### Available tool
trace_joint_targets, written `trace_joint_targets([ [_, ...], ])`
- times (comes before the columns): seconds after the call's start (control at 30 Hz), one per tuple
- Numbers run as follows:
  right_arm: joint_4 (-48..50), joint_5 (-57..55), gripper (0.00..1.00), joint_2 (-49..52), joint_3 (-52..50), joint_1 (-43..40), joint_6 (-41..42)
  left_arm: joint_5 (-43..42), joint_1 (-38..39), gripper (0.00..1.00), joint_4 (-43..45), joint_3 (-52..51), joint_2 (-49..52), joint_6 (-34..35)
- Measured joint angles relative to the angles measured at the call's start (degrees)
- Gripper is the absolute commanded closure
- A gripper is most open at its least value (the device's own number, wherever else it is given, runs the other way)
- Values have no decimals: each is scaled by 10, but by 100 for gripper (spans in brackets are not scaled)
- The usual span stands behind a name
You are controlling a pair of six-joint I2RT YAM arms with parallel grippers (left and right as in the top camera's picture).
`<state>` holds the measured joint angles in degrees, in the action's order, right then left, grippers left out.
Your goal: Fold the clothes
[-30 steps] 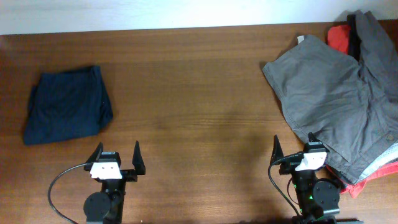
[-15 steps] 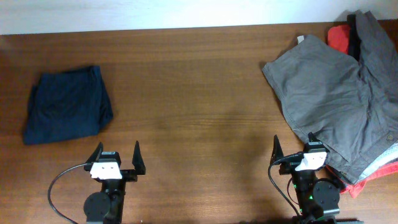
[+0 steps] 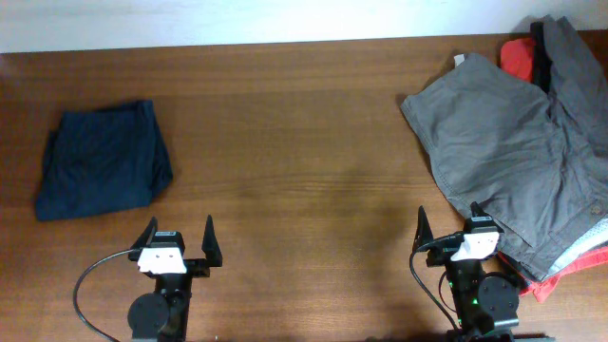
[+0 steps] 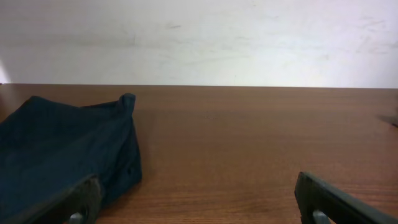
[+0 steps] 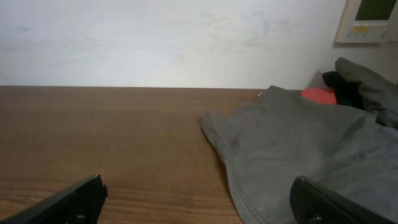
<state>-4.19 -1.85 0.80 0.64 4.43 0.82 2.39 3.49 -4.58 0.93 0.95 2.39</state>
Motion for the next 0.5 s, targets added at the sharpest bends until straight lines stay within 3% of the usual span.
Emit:
trace_joint_targets([
  [0.27,-9,0,1,0,3,0,7,-24,0,1,0,0,0,4],
  [0.5,-101,-2,2,19,77,0,9,-38,0,1,-27,37,3,40],
])
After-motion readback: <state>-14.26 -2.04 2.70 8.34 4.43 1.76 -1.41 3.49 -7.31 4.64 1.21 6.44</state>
